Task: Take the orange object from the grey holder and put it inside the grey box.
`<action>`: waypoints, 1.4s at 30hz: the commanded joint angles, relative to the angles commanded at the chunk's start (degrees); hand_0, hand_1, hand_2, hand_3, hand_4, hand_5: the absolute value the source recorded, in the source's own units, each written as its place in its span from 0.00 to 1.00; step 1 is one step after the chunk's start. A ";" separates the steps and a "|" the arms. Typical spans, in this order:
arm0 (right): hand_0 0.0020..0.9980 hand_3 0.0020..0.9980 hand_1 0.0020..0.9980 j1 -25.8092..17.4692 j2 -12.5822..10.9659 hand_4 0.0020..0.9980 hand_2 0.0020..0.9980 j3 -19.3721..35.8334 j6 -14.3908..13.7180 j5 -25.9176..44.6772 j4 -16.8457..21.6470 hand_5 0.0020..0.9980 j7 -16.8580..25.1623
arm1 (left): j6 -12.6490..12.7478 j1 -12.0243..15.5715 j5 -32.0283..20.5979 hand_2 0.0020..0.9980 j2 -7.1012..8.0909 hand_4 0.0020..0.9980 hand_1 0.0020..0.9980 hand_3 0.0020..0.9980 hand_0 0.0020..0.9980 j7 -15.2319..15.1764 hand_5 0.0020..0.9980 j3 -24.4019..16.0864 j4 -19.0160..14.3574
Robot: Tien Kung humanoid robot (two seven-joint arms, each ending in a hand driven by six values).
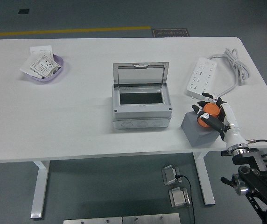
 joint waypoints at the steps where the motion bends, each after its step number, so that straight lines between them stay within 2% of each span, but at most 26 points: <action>1: 0.75 0.81 0.69 0.00 0.00 0.82 0.64 -0.03 -0.04 -0.02 -0.02 0.13 -0.03 | 0.00 -0.01 0.00 0.60 0.01 0.63 0.66 0.60 0.61 0.00 0.14 -0.01 0.00; 5: 0.75 0.81 0.69 0.00 0.03 0.82 0.64 -0.22 -0.39 -0.07 -0.17 0.13 -0.26 | 0.00 -0.10 0.16 0.60 0.06 0.63 0.66 0.60 0.61 -0.04 0.14 -0.29 -0.04; 6: 0.73 0.80 0.69 0.00 0.03 0.59 0.63 -0.27 -0.50 -0.02 -0.20 0.00 -0.28 | 0.00 -0.13 0.22 0.60 0.08 0.63 0.66 0.60 0.61 -0.05 0.14 -0.39 -0.06; 11: 0.73 0.80 0.69 -0.03 0.01 0.59 0.63 -0.48 -0.90 0.30 -0.24 0.00 -0.36 | 0.01 -0.17 0.27 0.60 0.12 0.63 0.66 0.60 0.61 -0.08 0.14 -0.41 -0.08; 12: 0.74 0.78 0.68 -0.03 0.01 0.45 0.60 -0.53 -0.96 0.34 -0.23 0.00 -0.40 | 0.01 -0.16 0.24 0.60 0.13 0.64 0.66 0.60 0.61 -0.08 0.13 -0.40 -0.08; 17: 0.74 0.78 0.68 -0.03 0.03 0.45 0.60 -0.68 -0.83 0.99 -0.27 0.00 -0.45 | 0.00 -0.07 0.24 0.60 0.17 0.64 0.66 0.60 0.61 -0.10 0.13 -0.63 -0.09; 18: 0.78 0.77 0.66 -0.03 0.04 0.26 0.60 -0.70 -0.78 1.16 -0.29 0.00 -0.43 | 0.01 -0.06 0.27 0.60 0.18 0.64 0.66 0.60 0.61 -0.11 0.13 -0.74 -0.09; 23: 0.78 0.77 0.66 -0.04 0.12 0.26 0.60 -0.82 -0.49 2.18 -0.19 0.00 -0.45 | -0.08 -0.05 0.33 0.60 0.23 0.64 0.66 0.60 0.61 -0.08 0.13 -0.94 -0.13; 24: 0.79 0.71 0.65 -0.05 0.13 0.23 0.58 -0.85 -0.43 2.33 -0.15 0.00 -0.47 | -0.09 -0.04 0.33 0.60 0.23 0.64 0.66 0.60 0.61 -0.08 0.13 -1.00 -0.13; 29: 0.79 0.71 0.65 -0.01 0.19 0.23 0.58 -1.01 -0.34 2.80 0.18 0.00 -0.56 | -0.12 0.03 0.27 0.60 0.24 0.64 0.66 0.60 0.61 -0.07 0.13 -1.10 -0.13; 30: 0.78 0.60 0.63 0.00 0.18 0.07 0.57 -1.02 -0.36 2.84 0.27 0.00 -0.56 | -0.12 0.06 0.24 0.60 0.25 0.65 0.66 0.60 0.61 -0.07 0.13 -1.06 -0.12; 35: 0.78 0.60 0.63 0.12 0.11 0.07 0.57 -1.13 -0.63 2.59 0.84 0.00 -0.68 | -0.13 0.17 -0.15 0.60 0.25 0.65 0.66 0.60 0.61 -0.05 0.13 -0.73 -0.05; 36: 0.75 0.51 0.60 0.16 0.10 0.18 0.54 -1.17 -0.71 2.49 0.97 0.00 -0.72 | -0.13 0.18 -0.22 0.60 0.24 0.66 0.66 0.60 0.61 -0.04 0.14 -0.65 -0.04; 41: 0.75 0.51 0.60 0.44 0.06 0.18 0.54 -1.17 -1.12 2.00 1.56 0.00 -0.77 | -0.11 0.15 -0.31 0.60 0.19 0.66 0.66 0.60 0.61 -0.09 0.14 -0.63 -0.04; 42: 0.70 0.46 0.57 0.50 0.03 0.12 0.52 -1.18 -1.22 1.90 1.72 0.00 -0.74 | -0.09 0.14 -0.30 0.61 0.19 0.67 0.65 0.61 0.61 -0.11 0.14 -0.69 -0.05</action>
